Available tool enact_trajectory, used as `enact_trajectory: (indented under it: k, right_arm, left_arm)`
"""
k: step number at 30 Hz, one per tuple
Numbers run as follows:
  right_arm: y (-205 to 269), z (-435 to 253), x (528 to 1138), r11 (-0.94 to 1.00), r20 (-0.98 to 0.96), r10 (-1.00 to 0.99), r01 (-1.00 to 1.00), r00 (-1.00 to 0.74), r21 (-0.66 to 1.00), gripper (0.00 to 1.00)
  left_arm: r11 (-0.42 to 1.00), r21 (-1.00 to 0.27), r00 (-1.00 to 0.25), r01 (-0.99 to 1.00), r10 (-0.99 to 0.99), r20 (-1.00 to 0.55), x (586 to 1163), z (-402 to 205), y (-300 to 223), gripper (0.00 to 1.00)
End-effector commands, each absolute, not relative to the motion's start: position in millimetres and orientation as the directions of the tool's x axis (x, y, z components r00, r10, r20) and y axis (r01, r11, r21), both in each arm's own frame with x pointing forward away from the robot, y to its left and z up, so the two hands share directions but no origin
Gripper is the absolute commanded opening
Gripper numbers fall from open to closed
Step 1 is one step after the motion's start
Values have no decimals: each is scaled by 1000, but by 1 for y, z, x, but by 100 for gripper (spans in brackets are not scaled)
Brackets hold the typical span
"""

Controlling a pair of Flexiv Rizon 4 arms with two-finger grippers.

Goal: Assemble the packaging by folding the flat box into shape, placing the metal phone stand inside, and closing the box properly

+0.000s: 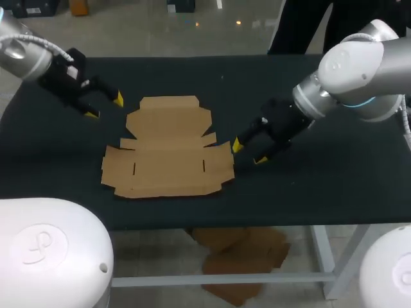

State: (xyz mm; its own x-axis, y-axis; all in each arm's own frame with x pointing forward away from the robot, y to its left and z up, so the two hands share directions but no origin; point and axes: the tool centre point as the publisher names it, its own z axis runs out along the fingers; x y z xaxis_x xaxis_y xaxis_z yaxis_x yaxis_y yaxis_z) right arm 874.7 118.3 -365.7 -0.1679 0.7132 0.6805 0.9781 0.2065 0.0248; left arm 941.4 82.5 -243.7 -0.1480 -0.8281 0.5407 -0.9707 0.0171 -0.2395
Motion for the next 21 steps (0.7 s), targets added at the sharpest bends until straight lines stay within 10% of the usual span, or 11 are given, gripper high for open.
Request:
enact_trajectory:
  k: [1,4,10,21]
  right_arm:
    - [128,-377,875,226,684,706,974,-184,28,100]
    - [131,-385,874,240,681,706,970,-195,29,97]
    - [141,-399,880,246,681,705,969,-197,25,53]
    - [160,-412,896,244,667,713,968,-218,55,44]
  left_arm:
    - [23,-239,-151,-971,-831,536,938,-243,80,100]
    - [24,-236,-151,-972,-831,536,937,-245,81,100]
    - [25,-230,-151,-973,-824,546,936,-249,82,100]
    - [37,-226,-158,-973,-823,545,937,-253,85,100]
